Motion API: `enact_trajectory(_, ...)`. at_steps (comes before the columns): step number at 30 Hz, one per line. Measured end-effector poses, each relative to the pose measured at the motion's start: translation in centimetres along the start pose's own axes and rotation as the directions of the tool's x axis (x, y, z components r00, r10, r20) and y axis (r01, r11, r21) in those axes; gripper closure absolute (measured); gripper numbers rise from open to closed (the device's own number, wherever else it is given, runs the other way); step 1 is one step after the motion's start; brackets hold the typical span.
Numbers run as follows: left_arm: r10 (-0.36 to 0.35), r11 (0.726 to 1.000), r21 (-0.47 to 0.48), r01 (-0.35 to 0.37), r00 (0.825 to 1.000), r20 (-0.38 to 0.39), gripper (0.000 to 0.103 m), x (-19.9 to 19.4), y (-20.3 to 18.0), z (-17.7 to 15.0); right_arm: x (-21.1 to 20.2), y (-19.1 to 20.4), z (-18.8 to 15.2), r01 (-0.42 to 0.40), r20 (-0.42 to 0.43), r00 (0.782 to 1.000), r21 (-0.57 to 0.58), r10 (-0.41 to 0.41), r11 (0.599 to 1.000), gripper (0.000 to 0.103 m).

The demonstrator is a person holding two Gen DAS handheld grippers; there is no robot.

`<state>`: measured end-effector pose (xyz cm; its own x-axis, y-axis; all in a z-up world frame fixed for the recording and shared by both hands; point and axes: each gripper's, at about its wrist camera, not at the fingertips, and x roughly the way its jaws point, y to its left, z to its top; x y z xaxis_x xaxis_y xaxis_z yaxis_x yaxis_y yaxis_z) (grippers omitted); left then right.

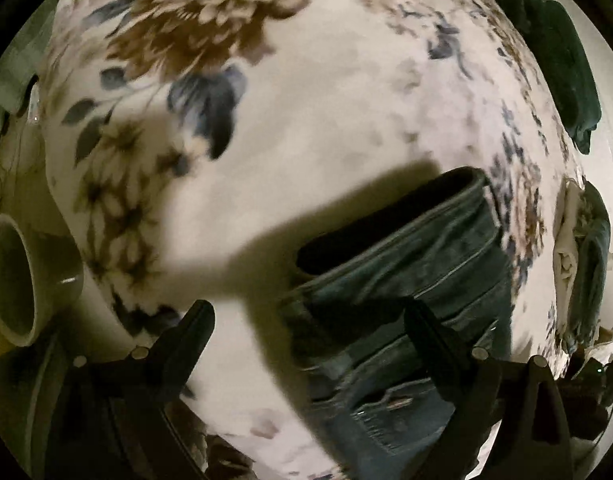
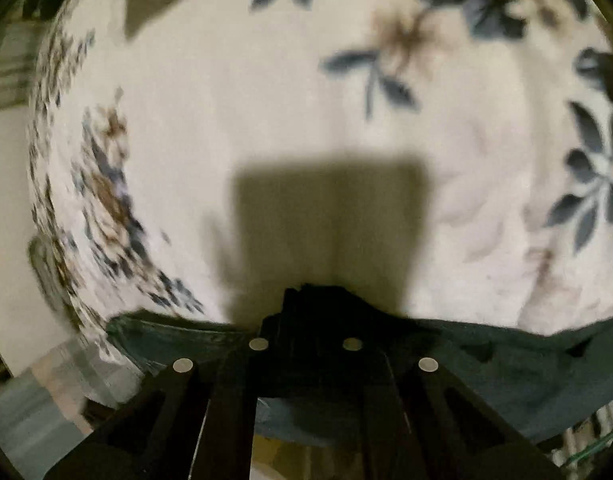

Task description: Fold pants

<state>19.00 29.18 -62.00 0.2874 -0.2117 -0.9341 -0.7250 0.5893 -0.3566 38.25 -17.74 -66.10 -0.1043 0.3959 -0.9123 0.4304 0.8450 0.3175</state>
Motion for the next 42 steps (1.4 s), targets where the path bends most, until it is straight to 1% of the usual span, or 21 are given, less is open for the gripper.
enact_trajectory(2,0.000,1.000,0.002,0.000,1.000,-0.008,0.006,0.2,0.3,-0.1,-0.2,-0.4,0.4,-0.008,0.015,1.000,0.015,0.007,1.000,0.096)
enact_trajectory(4,-0.001,1.000,0.004,0.001,1.000,-0.017,0.006,0.2,0.3,-0.1,0.6,-0.3,0.6,-0.007,-0.005,1.000,0.004,0.007,1.000,0.096)
enact_trajectory(6,-0.001,1.000,0.017,0.002,1.000,-0.018,0.006,-0.2,0.1,-0.2,1.3,-0.7,1.1,-0.041,-0.042,0.998,0.014,0.041,0.999,0.095)
enact_trajectory(7,-0.002,0.999,0.035,0.003,1.000,-0.010,0.006,-0.7,-0.2,-0.4,0.5,-1.6,1.3,-0.080,-0.027,0.996,0.029,0.081,0.996,0.094)
enact_trajectory(8,0.003,0.998,0.056,-0.003,1.000,0.001,0.006,-1.2,-0.6,-0.7,0.0,-1.7,0.9,-0.100,0.005,0.995,0.029,0.100,0.995,0.082)
enact_trajectory(9,0.015,0.996,0.084,-0.016,1.000,0.013,0.006,-1.8,-1.0,-1.1,-0.8,-2.1,0.4,-0.126,0.034,0.992,0.024,0.125,0.992,0.058)
enact_trajectory(10,0.045,0.992,0.120,-0.048,0.999,0.027,0.006,-2.4,-1.7,-1.6,-2.4,-3.4,-0.4,-0.169,0.073,0.983,0.021,0.167,0.985,0.042)
enact_trajectory(11,0.062,0.986,0.152,-0.066,0.997,0.036,0.006,-2.9,-2.4,-2.2,-3.7,-5.1,-1.3,-0.191,0.105,0.976,0.018,0.188,0.981,0.011)
enact_trajectory(12,0.056,0.981,0.184,-0.061,0.998,0.035,0.006,-3.2,-3.2,-2.8,-4.6,-6.4,-2.3,-0.196,0.136,0.972,0.018,0.192,0.981,0.001)
enact_trajectory(15,0.054,0.952,0.301,-0.049,0.999,-0.008,0.006,-3.2,-6.5,-5.5,-6.7,-11.1,-6.1,-0.155,0.217,0.966,0.042,0.143,0.987,0.001)
enact_trajectory(19,0.028,0.876,0.482,-0.001,0.998,-0.049,0.006,-2.6,-12.6,-10.3,-9.6,-18.8,-11.4,-0.132,0.328,0.941,0.139,0.080,0.981,0.001)
enact_trajectory(20,0.023,0.856,0.517,0.008,0.998,-0.055,0.006,-2.5,-14.0,-11.6,-10.6,-22.0,-13.1,-0.128,0.357,0.933,0.196,0.051,0.972,0.001)
enact_trajectory(21,0.017,0.830,0.557,0.020,0.998,-0.062,0.006,-2.4,-15.8,-13.4,-11.3,-24.4,-14.2,-0.131,0.371,0.928,0.239,0.034,0.962,0.001)
enact_trajectory(22,0.010,0.814,0.580,0.032,0.997,-0.070,0.006,-2.2,-17.0,-14.4,-12.4,-27.7,-15.6,-0.136,0.389,0.921,0.302,0.008,0.944,0.001)
enact_trajectory(25,0.004,0.761,0.646,0.063,0.995,-0.101,0.006,-1.3,-21.0,-18.7,-13.9,-34.5,-19.0,-0.142,0.425,0.903,0.437,-0.065,0.888,0.001)
enact_trajectory(28,0.023,0.698,0.714,0.054,0.995,-0.098,0.006,0.0,-24.4,-23.5,-16.9,-42.3,-21.6,-0.183,0.483,0.867,0.538,-0.123,0.823,0.020)
enact_trajectory(30,0.031,0.665,0.744,0.065,0.993,-0.114,0.006,1.1,-26.2,-26.2,-18.7,-47.2,-22.3,-0.180,0.499,0.849,0.586,-0.176,0.790,0.035)
enact_trajectory(31,0.036,0.653,0.754,0.063,0.993,-0.114,0.006,1.6,-27.0,-27.4,-19.4,-49.0,-22.4,-0.185,0.508,0.840,0.599,-0.191,0.779,0.036)
enact_trajectory(33,0.046,0.635,0.770,0.057,0.993,-0.111,0.006,2.3,-28.2,-29.2,-20.4,-52.7,-22.2,-0.206,0.521,0.830,0.620,-0.201,0.758,0.036)
enact_trajectory(37,0.064,0.608,0.793,0.034,0.994,-0.092,0.006,2.9,-30.2,-32.3,-21.5,-59.0,-20.8,-0.272,0.539,0.825,0.645,-0.172,0.714,0.036)
enact_trajectory(42,0.085,0.589,0.808,0.010,0.994,-0.074,0.006,3.7,-31.7,-35.0,-21.0,-61.7,-18.8,-0.263,0.535,0.822,0.661,-0.195,0.703,0.036)
